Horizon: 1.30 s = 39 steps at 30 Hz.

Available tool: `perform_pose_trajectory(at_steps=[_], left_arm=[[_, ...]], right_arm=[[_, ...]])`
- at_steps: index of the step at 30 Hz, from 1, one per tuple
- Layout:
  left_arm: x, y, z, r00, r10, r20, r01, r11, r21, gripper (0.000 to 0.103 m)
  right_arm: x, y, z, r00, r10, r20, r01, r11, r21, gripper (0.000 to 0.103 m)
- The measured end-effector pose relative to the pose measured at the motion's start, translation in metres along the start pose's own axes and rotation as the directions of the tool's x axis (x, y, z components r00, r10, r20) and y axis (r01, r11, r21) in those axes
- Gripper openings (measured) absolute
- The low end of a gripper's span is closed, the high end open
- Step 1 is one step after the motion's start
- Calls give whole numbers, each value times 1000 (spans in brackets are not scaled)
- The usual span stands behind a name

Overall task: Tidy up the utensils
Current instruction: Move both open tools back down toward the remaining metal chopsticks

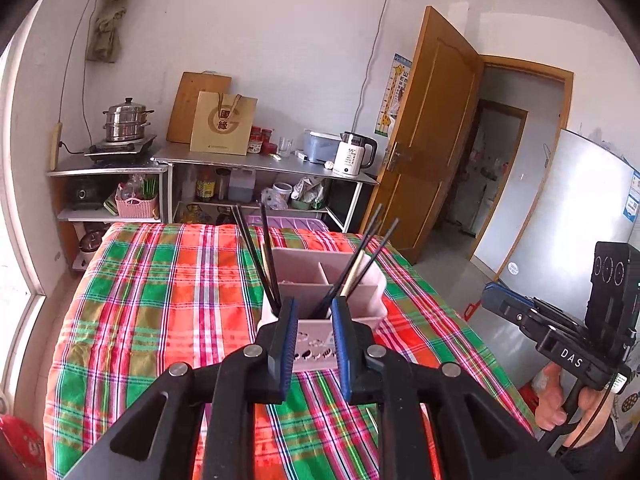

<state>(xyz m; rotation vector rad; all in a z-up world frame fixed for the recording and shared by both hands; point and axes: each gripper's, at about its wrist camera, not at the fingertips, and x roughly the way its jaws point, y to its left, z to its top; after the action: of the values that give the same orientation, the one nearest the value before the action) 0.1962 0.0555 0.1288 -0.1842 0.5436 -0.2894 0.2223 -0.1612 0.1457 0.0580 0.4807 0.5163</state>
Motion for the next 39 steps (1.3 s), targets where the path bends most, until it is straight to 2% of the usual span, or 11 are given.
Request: perform_pose_trajectory(at_steps=[13, 25, 30, 33, 35, 39], left_arm=[[-15, -28, -84, 997, -43, -60, 43, 999, -13, 17], [19, -36, -116, 984, -49, -173, 45, 999, -29, 17], [42, -43, -123, 973, -45, -227, 40, 999, -23, 17], [60, -47, -125, 962, -45, -271, 41, 999, -23, 18], [72, -50, -127, 954, -37, -299, 32, 999, -23, 23], [97, -52, -133, 935, -49, -351, 39, 999, -34, 23]], right_arm=[[-40, -21, -65, 996, -68, -65, 71, 996, 47, 16], [-25, -38, -103, 982, -103, -158, 116, 990, 75, 16], [-12, -43, -113, 972, -112, -204, 131, 988, 82, 16], [-1, -47, -120, 963, -123, -239, 146, 986, 78, 16], [6, -51, -125, 956, -128, -263, 155, 984, 83, 16], [18, -58, -135, 943, -135, -303, 169, 981, 90, 16]])
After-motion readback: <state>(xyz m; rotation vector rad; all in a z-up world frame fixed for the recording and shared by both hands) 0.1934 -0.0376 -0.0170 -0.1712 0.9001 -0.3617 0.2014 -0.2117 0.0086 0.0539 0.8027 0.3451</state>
